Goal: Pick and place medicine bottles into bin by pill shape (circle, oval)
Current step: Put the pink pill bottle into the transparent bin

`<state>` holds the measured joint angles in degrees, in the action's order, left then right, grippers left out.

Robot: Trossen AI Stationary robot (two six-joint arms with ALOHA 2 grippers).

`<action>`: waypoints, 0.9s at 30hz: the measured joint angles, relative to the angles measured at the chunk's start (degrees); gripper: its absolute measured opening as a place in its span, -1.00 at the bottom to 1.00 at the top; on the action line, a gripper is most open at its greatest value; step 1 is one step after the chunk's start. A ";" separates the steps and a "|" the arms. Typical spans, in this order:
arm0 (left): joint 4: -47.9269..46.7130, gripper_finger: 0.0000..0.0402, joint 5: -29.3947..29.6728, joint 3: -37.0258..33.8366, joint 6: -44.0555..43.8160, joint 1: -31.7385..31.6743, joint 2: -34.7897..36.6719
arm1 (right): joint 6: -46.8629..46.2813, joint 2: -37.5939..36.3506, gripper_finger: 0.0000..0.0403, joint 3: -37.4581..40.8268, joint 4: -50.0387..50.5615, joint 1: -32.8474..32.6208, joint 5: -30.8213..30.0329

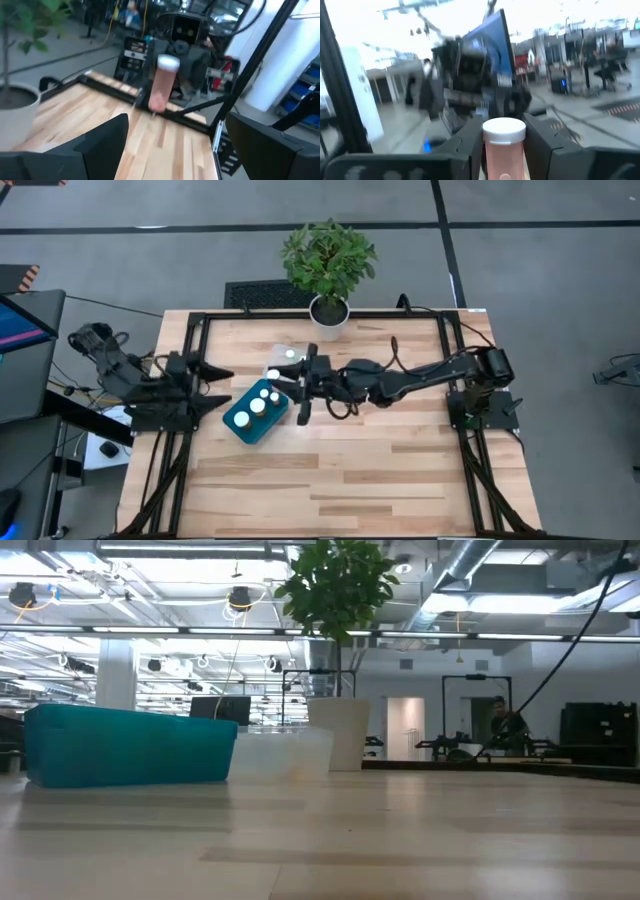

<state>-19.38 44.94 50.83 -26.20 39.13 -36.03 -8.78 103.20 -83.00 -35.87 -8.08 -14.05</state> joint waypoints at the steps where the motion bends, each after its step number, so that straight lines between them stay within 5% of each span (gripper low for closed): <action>1: 3.62 0.63 0.12 -1.76 1.67 0.00 -0.02 | 0.00 0.00 -0.39 0.00 -1.95 -0.02 -0.04; 9: 33.58 0.63 -8.91 -15.45 7.22 -3.60 -2.03 | -0.18 -0.13 -0.37 -0.11 -7.59 -0.80 -0.46; 27: 43.47 0.63 -22.06 -14.06 9.50 -14.72 -15.26 | -0.34 0.31 -0.37 -0.11 -7.73 -4.45 -0.98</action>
<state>24.08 22.88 36.77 -16.69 24.41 -51.29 -9.12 103.50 -83.11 -43.60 -12.52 -15.03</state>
